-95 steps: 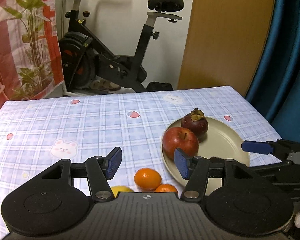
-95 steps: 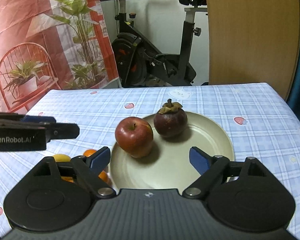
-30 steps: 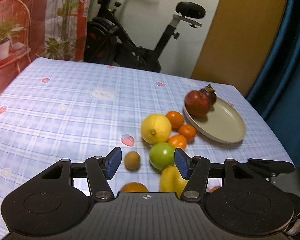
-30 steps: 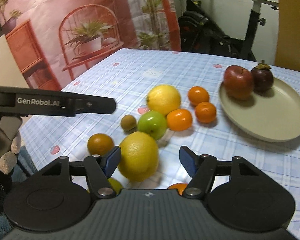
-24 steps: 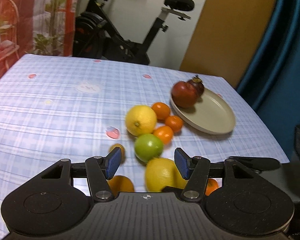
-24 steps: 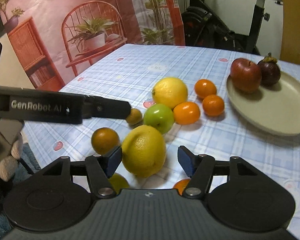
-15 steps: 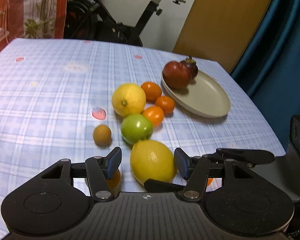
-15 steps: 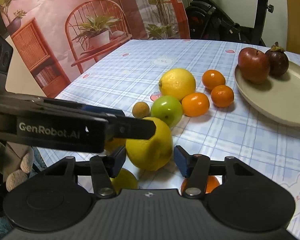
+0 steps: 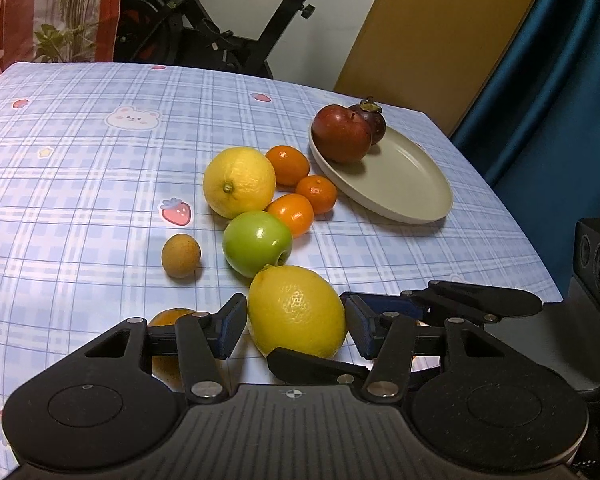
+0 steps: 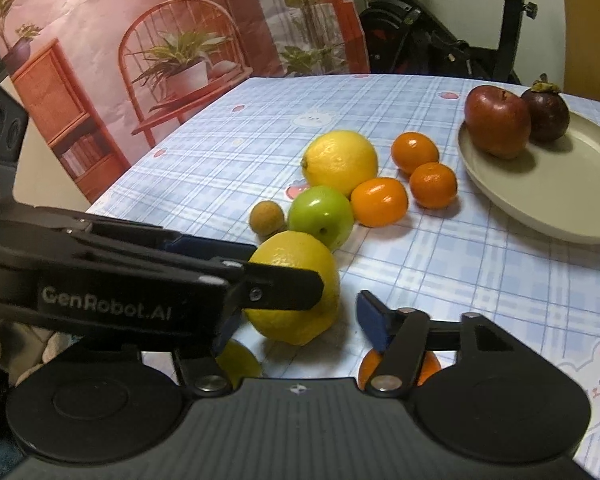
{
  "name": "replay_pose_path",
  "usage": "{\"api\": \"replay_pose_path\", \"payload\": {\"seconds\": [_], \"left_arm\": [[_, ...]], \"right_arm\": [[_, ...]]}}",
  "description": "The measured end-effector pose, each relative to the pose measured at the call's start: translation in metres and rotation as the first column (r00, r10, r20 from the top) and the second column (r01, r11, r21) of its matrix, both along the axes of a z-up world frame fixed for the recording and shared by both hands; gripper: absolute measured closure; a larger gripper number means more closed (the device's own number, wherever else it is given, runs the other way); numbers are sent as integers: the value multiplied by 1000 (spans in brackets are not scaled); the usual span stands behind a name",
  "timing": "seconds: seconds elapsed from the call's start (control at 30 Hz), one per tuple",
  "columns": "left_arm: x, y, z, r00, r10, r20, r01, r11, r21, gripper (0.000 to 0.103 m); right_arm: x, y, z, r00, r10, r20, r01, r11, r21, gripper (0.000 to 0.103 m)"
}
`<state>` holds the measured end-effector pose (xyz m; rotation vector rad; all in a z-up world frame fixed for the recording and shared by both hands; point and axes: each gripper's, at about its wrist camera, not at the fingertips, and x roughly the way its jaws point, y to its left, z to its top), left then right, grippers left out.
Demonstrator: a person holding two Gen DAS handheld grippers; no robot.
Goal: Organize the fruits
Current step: 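Close the left gripper on the yellow lemon and lift it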
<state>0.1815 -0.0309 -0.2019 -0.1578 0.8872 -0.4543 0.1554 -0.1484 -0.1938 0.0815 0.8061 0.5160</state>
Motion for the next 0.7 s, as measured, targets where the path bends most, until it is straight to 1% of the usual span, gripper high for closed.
{"api": "replay_pose_path", "payload": {"seconds": [0.13,0.33,0.37,0.4,0.47,0.53,0.7], "left_arm": [[0,2,0,1000,1,-3,-2,1000,-6,46],[0,2,0,1000,2,-2,-2,1000,-5,46],[0,1,0,1000,1,0,-1,1000,-2,46],[-1,1,0,1000,0,2,0,1000,1,46],[-1,0,0,1000,-3,4,3,1000,5,46],[-1,-1,0,1000,-8,5,8,1000,7,46],[-1,-3,0,1000,-25,8,25,1000,8,46]], "right_arm": [[0,3,0,1000,3,1,-3,1000,-20,31],[-1,4,-1,1000,3,8,-3,1000,-12,31],[-2,5,-1,1000,6,11,-6,1000,-8,32],[-3,4,-1,1000,12,13,-12,1000,-2,38],[-3,5,-2,1000,25,9,-25,1000,13,45],[-4,6,-3,999,26,19,-26,1000,3,45],[-3,4,-5,1000,10,18,-11,1000,14,45]]}}
